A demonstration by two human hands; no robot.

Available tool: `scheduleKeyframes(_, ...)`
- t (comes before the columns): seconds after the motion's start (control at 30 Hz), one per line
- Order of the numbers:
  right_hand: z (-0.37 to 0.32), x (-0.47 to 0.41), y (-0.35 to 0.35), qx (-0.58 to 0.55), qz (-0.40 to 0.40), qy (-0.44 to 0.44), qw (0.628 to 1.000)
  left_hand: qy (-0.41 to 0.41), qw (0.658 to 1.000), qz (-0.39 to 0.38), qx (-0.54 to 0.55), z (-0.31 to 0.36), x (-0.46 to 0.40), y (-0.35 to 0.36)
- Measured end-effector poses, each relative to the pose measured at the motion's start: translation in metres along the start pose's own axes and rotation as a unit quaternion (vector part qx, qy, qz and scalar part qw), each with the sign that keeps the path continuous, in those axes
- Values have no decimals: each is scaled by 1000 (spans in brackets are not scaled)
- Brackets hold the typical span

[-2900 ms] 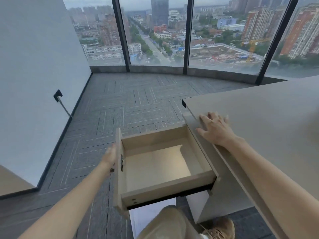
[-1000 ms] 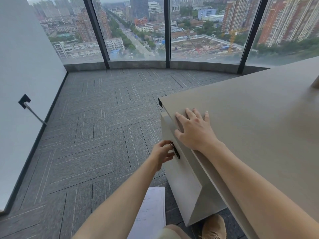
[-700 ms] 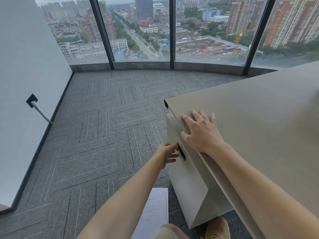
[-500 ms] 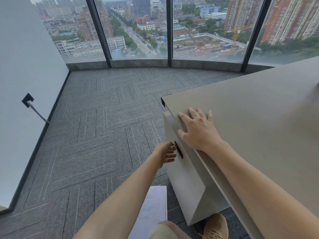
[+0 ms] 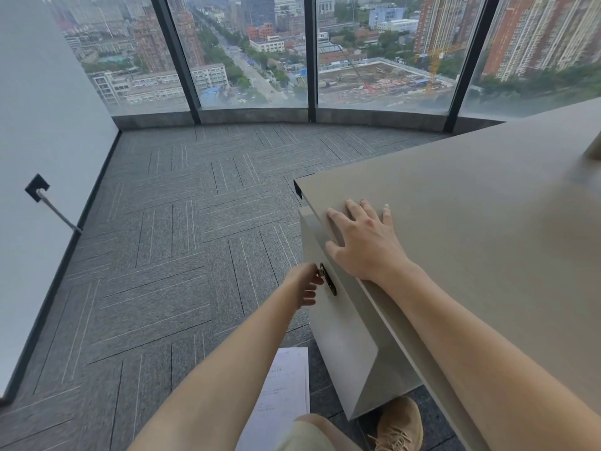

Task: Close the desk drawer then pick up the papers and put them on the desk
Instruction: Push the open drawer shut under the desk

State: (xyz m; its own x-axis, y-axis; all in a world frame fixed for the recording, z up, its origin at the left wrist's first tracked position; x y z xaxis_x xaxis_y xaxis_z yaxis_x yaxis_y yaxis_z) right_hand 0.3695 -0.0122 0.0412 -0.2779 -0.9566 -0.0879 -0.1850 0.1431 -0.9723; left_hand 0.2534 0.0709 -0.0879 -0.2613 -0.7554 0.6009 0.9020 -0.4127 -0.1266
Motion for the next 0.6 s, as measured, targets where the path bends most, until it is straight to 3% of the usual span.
scheduleKeyframes(0.23, -1, 1, -1, 0, -3, 9, 1000, 156, 965, 76, -199, 4, 17, -14)
scheduleKeyframes(0.43, -11, 15, -9, 29, -27, 36, 999, 222, 904, 59, -361, 8, 72, -47)
scheduleKeyframes(0.6, -53, 57, -26, 18, 42, 45, 998, 235, 872, 57, -425, 9, 134, -87)
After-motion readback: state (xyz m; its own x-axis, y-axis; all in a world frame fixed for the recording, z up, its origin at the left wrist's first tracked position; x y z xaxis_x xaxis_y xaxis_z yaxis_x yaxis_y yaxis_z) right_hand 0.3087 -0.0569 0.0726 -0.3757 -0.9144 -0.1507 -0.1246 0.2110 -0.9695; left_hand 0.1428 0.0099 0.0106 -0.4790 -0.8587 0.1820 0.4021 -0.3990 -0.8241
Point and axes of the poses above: each hand's wrist, its own x-axis away from the middle knuckle, its own y-axis out of the palm, z = x × y, the point moved 1 cm from there along -x, towards the middle knuckle, and after that the axes turned 8 degrees about y, right-handed, at the moved point
